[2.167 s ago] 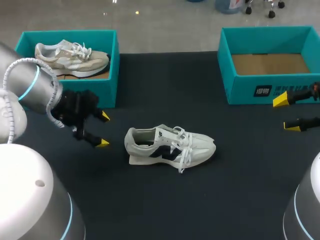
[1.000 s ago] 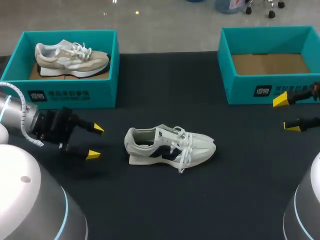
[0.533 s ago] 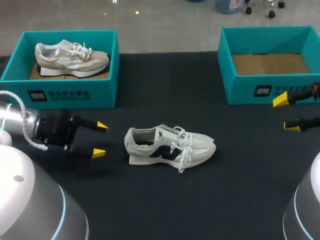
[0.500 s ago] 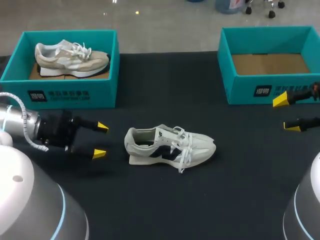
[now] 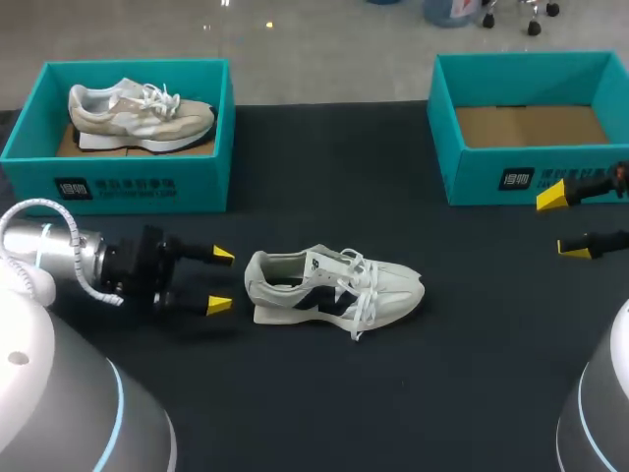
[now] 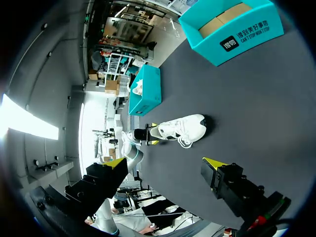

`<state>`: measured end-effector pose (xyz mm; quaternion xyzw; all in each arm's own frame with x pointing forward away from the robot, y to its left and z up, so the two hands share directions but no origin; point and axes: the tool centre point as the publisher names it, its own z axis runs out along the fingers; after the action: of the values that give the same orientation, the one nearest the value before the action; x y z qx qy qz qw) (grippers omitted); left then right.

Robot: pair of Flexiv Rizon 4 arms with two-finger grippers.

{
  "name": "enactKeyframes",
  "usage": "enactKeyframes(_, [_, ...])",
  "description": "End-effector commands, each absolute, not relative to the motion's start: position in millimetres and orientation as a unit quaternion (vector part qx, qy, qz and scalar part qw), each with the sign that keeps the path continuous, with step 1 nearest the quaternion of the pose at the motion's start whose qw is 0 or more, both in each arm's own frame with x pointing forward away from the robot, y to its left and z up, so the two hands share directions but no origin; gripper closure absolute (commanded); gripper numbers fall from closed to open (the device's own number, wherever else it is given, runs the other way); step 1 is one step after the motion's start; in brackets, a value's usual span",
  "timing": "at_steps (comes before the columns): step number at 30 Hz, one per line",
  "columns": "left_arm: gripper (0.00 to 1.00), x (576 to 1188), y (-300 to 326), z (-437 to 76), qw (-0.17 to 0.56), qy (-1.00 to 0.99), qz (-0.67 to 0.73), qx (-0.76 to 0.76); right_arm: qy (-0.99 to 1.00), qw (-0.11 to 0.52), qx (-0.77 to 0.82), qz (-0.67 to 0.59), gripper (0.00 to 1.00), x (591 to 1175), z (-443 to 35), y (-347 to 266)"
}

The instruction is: Take the shoe out of the shoebox, open the shoe tongue, remove and reinsert the insole, then place the shoe into the shoebox

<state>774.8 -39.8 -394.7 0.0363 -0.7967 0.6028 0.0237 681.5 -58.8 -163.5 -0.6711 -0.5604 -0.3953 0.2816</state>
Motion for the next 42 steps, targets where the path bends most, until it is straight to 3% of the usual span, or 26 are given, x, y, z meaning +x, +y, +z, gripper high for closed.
enactKeyframes(1, [0.0, 780.4, -51.2, -402.8, 0.033, -0.795, 0.604, 0.032, -0.56, 0.281, -0.672, -0.394, 0.0, 681.4, -163.6, -58.2])
enactKeyframes(42, [0.0, 777.8, -101.4, -417.3, 0.042, -0.823, 0.566, 0.031, -0.56, 0.281, -0.672, -0.394, 0.0, 681.4, -163.6, -58.2])
